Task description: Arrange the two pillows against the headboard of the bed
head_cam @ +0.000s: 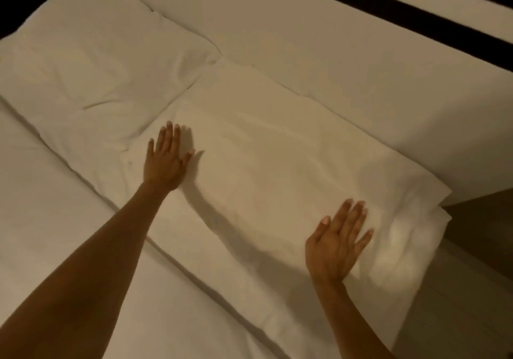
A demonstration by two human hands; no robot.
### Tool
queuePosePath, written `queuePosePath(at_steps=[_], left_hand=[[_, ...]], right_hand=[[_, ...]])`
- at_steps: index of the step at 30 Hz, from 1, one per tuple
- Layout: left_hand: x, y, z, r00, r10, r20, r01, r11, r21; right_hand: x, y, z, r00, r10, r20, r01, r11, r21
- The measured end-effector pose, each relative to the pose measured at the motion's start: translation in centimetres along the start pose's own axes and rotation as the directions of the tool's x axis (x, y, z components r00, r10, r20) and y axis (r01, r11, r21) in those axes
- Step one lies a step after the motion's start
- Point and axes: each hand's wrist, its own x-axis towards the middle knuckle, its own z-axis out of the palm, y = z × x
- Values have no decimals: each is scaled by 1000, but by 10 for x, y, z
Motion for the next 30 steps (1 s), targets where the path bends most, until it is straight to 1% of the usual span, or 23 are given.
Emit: queuePosePath(at_steps=[2,4,5,7,10,12,15,17,19,21,22,24,25,27,29,30], left_hand=[[-8,32,-8,995,96,-38,-99,991,-89],[-18,71,-8,967,250,-46,-254,957,-138],[-21,90,-6,947,319,-40,-321,935,-148],[-19,119,3,913,408,-8,-404,899,-169],[-3,134,21,888,459,13,-451,877,-166],[7,127,30,899,437,20,-428,888,-171],[17,106,36,927,374,-13,-371,917,-147],[25,92,37,944,330,4,-327,937,-123],[33,68,35,973,225,43,-220,970,-107],[39,32,31,993,68,98,-61,995,-79],[39,12,28,992,8,126,-5,1000,-27],[35,-19,17,984,-63,164,51,996,73],[33,-28,11,982,-88,164,75,994,83],[23,-29,-2,981,-112,157,104,993,59],[11,-13,-15,981,-79,177,79,997,7],[3,0,-22,979,-53,197,59,998,-22]], right_hand=[[-6,-25,-9,992,-126,-15,126,992,27],[-14,-63,-8,964,-267,-6,267,960,82],[-18,-81,-4,950,-313,8,310,945,101],[-27,-102,11,937,-345,56,338,935,111],[-32,-84,38,932,-344,116,333,937,100],[-28,-59,43,939,-326,112,318,945,83],[-22,-29,41,959,-279,56,278,960,34],[-24,-13,38,967,-252,23,252,968,7],[-27,4,32,971,-238,-11,238,971,-9],[-26,25,29,976,-216,-24,215,976,-28],[-26,33,26,982,-187,-5,186,982,-31],[-25,44,21,993,-117,24,118,992,-42],[-24,47,17,994,-106,28,107,993,-52],[-22,47,6,990,-117,72,122,991,-60],[-21,40,-5,984,-135,114,143,988,-65],[-20,33,-14,977,-131,167,142,988,-55]])
